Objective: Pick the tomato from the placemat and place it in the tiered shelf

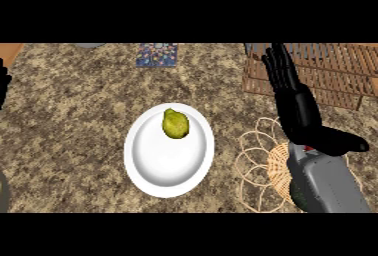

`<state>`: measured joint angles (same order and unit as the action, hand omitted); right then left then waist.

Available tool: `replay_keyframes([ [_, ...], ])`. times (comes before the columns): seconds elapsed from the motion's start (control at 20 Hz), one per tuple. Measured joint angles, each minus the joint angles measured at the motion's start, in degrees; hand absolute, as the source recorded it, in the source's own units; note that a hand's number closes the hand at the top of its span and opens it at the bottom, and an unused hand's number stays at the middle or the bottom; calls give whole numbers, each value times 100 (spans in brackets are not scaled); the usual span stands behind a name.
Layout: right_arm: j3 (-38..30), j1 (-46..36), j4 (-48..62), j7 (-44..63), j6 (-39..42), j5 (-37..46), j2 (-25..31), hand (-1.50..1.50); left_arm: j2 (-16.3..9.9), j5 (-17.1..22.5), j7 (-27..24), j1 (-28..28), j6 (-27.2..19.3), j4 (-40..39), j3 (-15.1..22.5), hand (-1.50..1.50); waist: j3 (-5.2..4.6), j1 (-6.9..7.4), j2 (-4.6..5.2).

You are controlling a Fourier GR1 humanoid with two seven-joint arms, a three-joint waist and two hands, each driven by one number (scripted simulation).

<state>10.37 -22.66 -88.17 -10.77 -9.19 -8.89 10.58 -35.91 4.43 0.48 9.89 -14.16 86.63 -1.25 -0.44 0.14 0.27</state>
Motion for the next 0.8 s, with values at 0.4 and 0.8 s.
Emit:
replay_keyframes([
  [0.4, -792, 302, 852, 787, -951, 802, 799, 150, 564, 573, 260, -666, 376, -323, 72, 0, -24, -137, 48],
  [0.8, -416, 991, 906, 2033, -3096, 2736, 436, -150, 942, 962, 385, -972, 766, -435, 190, 0, 38, -80, -33],
])
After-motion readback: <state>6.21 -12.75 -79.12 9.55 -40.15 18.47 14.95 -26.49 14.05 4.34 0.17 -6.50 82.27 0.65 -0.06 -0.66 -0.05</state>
